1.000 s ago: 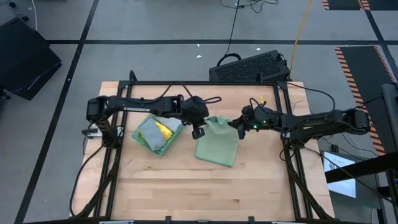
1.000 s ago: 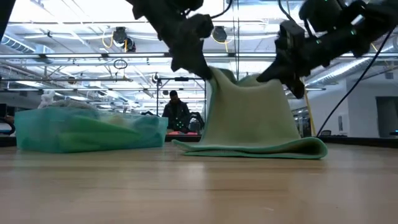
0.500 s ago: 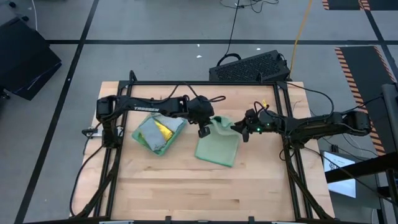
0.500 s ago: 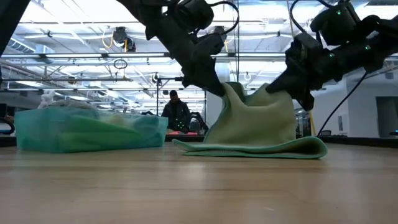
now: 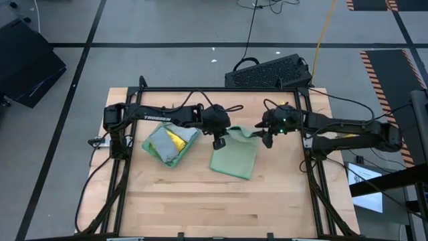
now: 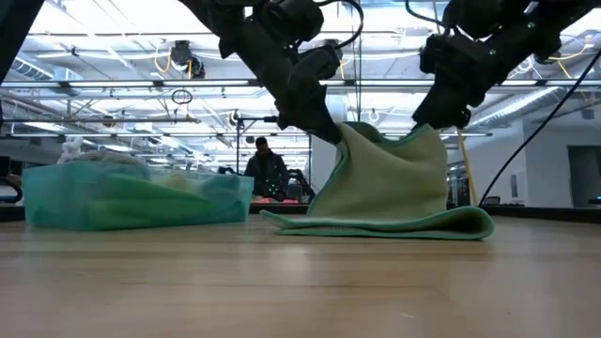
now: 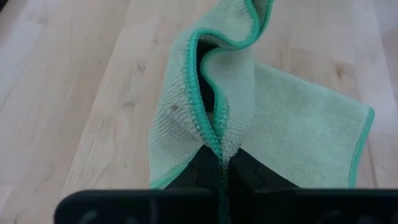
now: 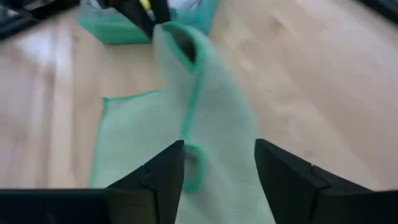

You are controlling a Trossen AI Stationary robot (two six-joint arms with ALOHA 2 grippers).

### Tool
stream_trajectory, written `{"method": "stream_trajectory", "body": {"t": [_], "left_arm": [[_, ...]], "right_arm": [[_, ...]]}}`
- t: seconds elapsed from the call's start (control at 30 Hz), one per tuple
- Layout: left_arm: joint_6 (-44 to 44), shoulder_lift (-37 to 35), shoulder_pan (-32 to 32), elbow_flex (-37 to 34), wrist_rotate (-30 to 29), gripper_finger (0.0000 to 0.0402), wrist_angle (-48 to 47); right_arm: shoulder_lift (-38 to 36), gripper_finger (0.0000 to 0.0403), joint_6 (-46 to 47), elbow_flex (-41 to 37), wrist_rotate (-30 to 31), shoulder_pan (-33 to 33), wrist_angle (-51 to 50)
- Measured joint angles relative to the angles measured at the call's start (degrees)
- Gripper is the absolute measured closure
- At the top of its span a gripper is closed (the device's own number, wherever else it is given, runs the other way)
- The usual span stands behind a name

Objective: Fold microfiber towels
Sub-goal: Fold the light green microfiber cloth

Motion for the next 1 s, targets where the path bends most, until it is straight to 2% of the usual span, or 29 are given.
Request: {"method": "stream_trajectory", "body": {"t": [0.1, 0.3, 0.6, 0.73, 0.93, 1.0], "left_arm": [[0.0, 0.0, 0.0, 0.0, 0.0, 0.0392, -0.1], [0.0, 0.0, 0.0, 0.0, 0.0, 0.0395, -0.1], [0.0, -0.1, 0.0, 0.0, 0.1, 0.0395, -0.1], [-0.9, -0.1, 0.0, 0.0, 0.3, 0.0390, -0.1], [-2.1, -0.1, 0.0, 0.1, 0.6, 0.0396, -0.1], [-3.6, -0.1, 0.0, 0.1, 1.7, 0.0394, -0.2]], "right_arm": [[-0.3, 0.0218, -4.8, 1.9, -0.7, -1.9, -3.2], [0.4, 0.0198, -12.5, 3.1, -10.5, -3.5, -5.2], [5.5, 0.0215, -22.5, 3.0, -9.2, -3.4, -5.1], [6.4, 0.0258, -22.1, 3.0, -9.2, -3.4, -5.0], [4.8, 0.0384, -17.5, 3.0, -7.6, -3.4, -4.5], [3.0, 0.0392, -13.5, 3.0, -7.7, -3.4, -4.6]]}}
